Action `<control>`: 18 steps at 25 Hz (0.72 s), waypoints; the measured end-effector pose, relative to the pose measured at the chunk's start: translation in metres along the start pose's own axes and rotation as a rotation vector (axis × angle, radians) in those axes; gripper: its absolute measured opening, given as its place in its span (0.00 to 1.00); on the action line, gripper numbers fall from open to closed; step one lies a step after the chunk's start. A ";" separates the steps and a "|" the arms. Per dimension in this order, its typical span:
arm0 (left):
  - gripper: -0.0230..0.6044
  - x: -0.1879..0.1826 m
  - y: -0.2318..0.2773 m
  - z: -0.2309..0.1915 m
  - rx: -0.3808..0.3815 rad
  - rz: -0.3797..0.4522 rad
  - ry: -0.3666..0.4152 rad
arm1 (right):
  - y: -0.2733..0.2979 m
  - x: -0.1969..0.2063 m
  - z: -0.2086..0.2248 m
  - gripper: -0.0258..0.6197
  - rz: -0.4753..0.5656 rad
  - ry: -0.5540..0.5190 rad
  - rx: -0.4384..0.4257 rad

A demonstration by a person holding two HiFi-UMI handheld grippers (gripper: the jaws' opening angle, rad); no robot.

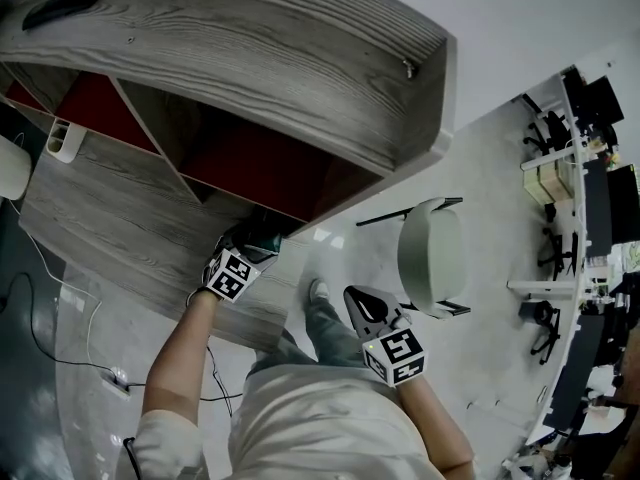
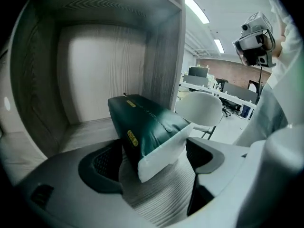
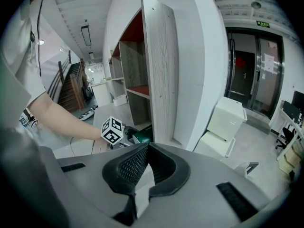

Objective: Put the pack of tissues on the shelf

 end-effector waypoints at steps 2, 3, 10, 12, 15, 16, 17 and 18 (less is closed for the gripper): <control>0.74 -0.006 0.008 -0.003 0.020 -0.009 0.046 | 0.000 0.000 -0.001 0.08 -0.002 -0.003 -0.001; 0.74 -0.009 0.012 -0.004 0.028 -0.015 0.077 | 0.000 -0.001 -0.001 0.08 -0.003 -0.005 0.000; 0.74 -0.021 0.031 -0.013 0.050 -0.043 0.144 | -0.004 0.000 -0.002 0.08 -0.008 -0.016 0.005; 0.74 -0.020 0.033 -0.013 0.051 -0.042 0.140 | -0.005 0.002 0.000 0.08 -0.011 -0.014 0.007; 0.74 -0.019 0.033 -0.010 0.031 -0.039 0.132 | -0.003 0.003 0.001 0.08 -0.013 -0.010 0.001; 0.74 -0.019 0.032 -0.009 0.023 -0.039 0.131 | -0.003 0.003 0.001 0.08 -0.012 -0.009 -0.004; 0.74 -0.019 0.031 -0.008 0.015 -0.041 0.128 | -0.001 0.003 0.000 0.08 -0.011 -0.008 -0.010; 0.74 -0.019 0.029 -0.008 0.005 -0.045 0.119 | 0.000 0.003 0.000 0.08 -0.009 -0.008 -0.018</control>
Point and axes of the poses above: the fingertips, and each gripper's own axes: y forward along the fingers, z to its right, x out of its underside, the point moved 9 cm from there along -y, backward along the fingers, and after that the axes turned 9 degrees about z, right-handed, at the moved point
